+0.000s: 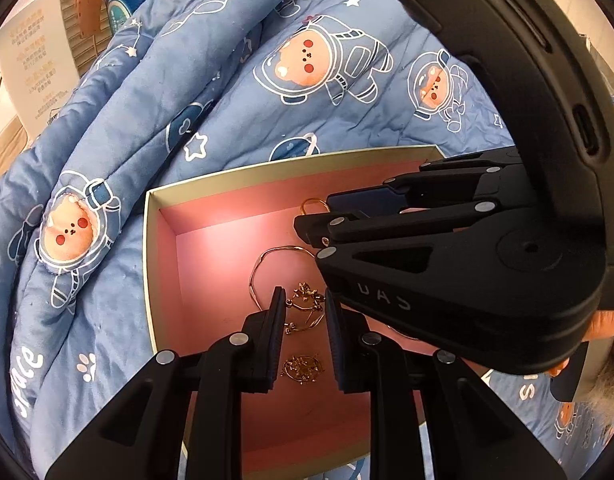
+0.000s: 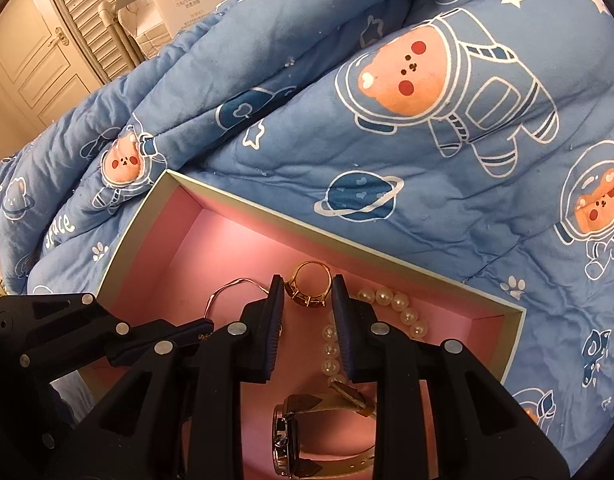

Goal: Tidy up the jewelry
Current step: 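Open both tools to drop the ring and charm into the box, then move both tools back over the remaining gold pieces, then grasp a small gold bead with the right tool while the left tool grasps another gold piece, then carry the gold bead in the right tool while the left tool carries its piece over the box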

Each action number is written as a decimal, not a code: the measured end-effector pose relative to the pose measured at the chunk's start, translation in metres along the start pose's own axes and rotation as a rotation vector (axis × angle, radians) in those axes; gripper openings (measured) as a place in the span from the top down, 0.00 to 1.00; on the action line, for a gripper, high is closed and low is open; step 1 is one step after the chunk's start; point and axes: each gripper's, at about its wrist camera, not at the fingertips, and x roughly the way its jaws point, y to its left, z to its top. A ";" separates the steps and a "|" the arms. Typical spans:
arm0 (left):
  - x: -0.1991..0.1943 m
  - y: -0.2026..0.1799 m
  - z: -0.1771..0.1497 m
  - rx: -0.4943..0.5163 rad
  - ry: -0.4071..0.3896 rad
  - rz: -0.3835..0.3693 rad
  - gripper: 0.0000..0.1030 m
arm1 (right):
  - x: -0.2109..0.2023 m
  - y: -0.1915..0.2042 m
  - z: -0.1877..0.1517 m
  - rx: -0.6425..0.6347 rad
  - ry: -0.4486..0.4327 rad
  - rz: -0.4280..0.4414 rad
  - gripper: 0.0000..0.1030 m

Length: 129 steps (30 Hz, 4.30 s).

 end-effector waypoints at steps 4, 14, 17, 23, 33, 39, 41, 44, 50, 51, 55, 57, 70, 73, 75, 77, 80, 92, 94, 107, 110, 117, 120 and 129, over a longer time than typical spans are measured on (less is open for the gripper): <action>-0.013 -0.003 -0.004 0.020 -0.035 0.009 0.65 | -0.001 0.000 -0.003 0.004 -0.006 0.010 0.73; -0.064 -0.012 -0.035 0.065 -0.161 0.041 0.28 | -0.032 -0.004 -0.017 0.055 -0.092 0.097 0.41; -0.082 -0.006 -0.056 0.010 -0.207 0.048 0.16 | -0.052 -0.004 -0.033 0.064 -0.144 0.121 0.40; -0.106 -0.007 -0.101 -0.062 -0.254 0.042 0.07 | -0.093 -0.002 -0.084 0.054 -0.226 0.137 0.39; -0.115 -0.014 -0.166 -0.131 -0.254 0.045 0.07 | -0.120 -0.014 -0.180 0.067 -0.244 0.070 0.39; -0.111 -0.018 -0.183 -0.156 -0.255 0.069 0.08 | -0.124 -0.011 -0.219 0.034 -0.241 0.005 0.39; -0.109 -0.021 -0.186 -0.152 -0.253 0.079 0.08 | -0.123 -0.005 -0.227 0.019 -0.241 -0.017 0.39; -0.104 -0.026 -0.190 -0.151 -0.249 0.076 0.14 | -0.120 0.004 -0.238 0.004 -0.236 -0.038 0.39; -0.088 -0.030 -0.192 -0.165 -0.211 0.075 0.33 | -0.111 0.020 -0.252 -0.041 -0.223 -0.068 0.53; -0.086 -0.029 -0.191 -0.172 -0.210 0.071 0.36 | -0.109 0.021 -0.252 -0.044 -0.214 -0.069 0.54; -0.080 -0.029 -0.185 -0.178 -0.200 0.059 0.46 | -0.101 0.018 -0.254 -0.004 -0.188 -0.061 0.58; -0.078 -0.028 -0.181 -0.185 -0.192 0.046 0.48 | -0.098 0.016 -0.255 0.018 -0.180 -0.050 0.58; -0.060 -0.032 -0.158 -0.159 -0.142 0.047 0.67 | -0.091 0.019 -0.252 0.031 -0.179 -0.059 0.72; -0.057 -0.033 -0.154 -0.154 -0.138 0.043 0.76 | -0.090 0.019 -0.251 0.034 -0.179 -0.057 0.74; -0.057 -0.034 -0.153 -0.150 -0.136 0.034 0.83 | -0.089 0.019 -0.250 0.036 -0.179 -0.056 0.78; -0.056 -0.036 -0.153 -0.142 -0.136 0.032 0.86 | -0.089 0.019 -0.250 0.035 -0.177 -0.053 0.82; -0.056 -0.036 -0.153 -0.141 -0.136 0.030 0.87 | -0.088 0.020 -0.249 0.035 -0.177 -0.052 0.85; -0.070 -0.033 -0.165 -0.190 -0.170 -0.024 0.88 | -0.090 0.020 -0.250 0.042 -0.183 -0.047 0.85; -0.074 -0.034 -0.167 -0.198 -0.180 -0.035 0.88 | -0.091 0.020 -0.251 0.041 -0.184 -0.044 0.85; -0.088 -0.034 -0.184 -0.225 -0.189 -0.043 0.88 | -0.099 0.021 -0.258 0.059 -0.189 0.023 0.85; -0.090 -0.034 -0.182 -0.228 -0.191 -0.046 0.88 | -0.104 0.022 -0.256 0.065 -0.197 0.055 0.85; -0.096 -0.030 -0.166 -0.213 -0.212 -0.055 0.88 | -0.115 0.030 -0.238 0.044 -0.222 0.123 0.85; -0.099 -0.028 -0.153 -0.186 -0.221 -0.039 0.88 | -0.118 0.033 -0.225 0.017 -0.234 0.132 0.85; -0.097 -0.004 -0.104 -0.174 -0.209 -0.027 0.88 | -0.117 0.035 -0.171 -0.045 -0.243 0.148 0.85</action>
